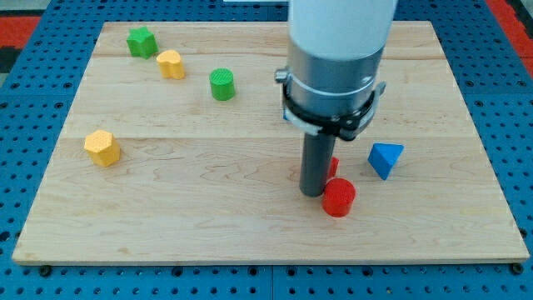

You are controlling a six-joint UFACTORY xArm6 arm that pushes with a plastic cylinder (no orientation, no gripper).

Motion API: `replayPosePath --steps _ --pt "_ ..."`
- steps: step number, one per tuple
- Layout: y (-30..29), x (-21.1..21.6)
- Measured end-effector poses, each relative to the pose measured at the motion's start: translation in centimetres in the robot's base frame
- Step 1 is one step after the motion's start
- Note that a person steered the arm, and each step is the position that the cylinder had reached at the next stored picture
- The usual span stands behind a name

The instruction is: Place red circle to the bottom right of the blue triangle

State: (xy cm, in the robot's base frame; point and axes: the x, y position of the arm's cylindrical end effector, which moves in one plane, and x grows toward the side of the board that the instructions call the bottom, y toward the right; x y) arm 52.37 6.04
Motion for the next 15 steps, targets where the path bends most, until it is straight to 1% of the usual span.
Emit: replayPosePath --steps 1,3,5,6,7,8,9,10,11,12,13,14,15 --pt "1.6 -1.6" --pt "1.8 -5.0" --pt "1.4 0.2" --pt "0.1 1.5" --pt "-2.5 2.3" --pt "-3.2 4.4" --pt "2.4 4.5" --pt "6.6 4.4" --pt "8.5 4.4" --pt "8.2 4.4" --pt "5.6 4.4" --pt "5.2 3.0" --pt "7.7 2.3"
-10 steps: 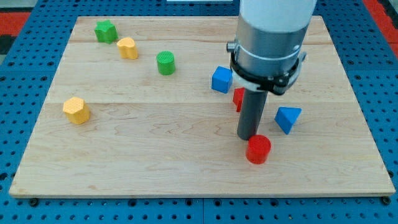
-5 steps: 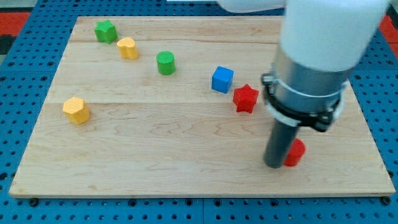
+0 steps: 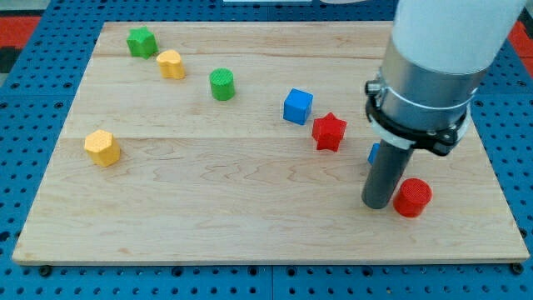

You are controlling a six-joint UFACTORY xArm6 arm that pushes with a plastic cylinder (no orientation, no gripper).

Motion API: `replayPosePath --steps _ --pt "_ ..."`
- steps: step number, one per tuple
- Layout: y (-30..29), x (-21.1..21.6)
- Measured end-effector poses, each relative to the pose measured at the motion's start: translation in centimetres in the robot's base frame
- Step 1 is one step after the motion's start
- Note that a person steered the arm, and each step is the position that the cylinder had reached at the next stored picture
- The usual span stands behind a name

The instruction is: Place red circle to the bottom right of the blue triangle

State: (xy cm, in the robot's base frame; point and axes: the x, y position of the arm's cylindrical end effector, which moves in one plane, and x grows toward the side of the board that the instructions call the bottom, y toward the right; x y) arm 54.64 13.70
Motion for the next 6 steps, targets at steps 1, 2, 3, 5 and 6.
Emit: replayPosePath --steps 1,2,3,5,6 --pt "1.4 1.3" --pt "1.4 2.2" --pt "2.3 2.2" --pt "7.1 2.6" --pt "-2.1 4.7"
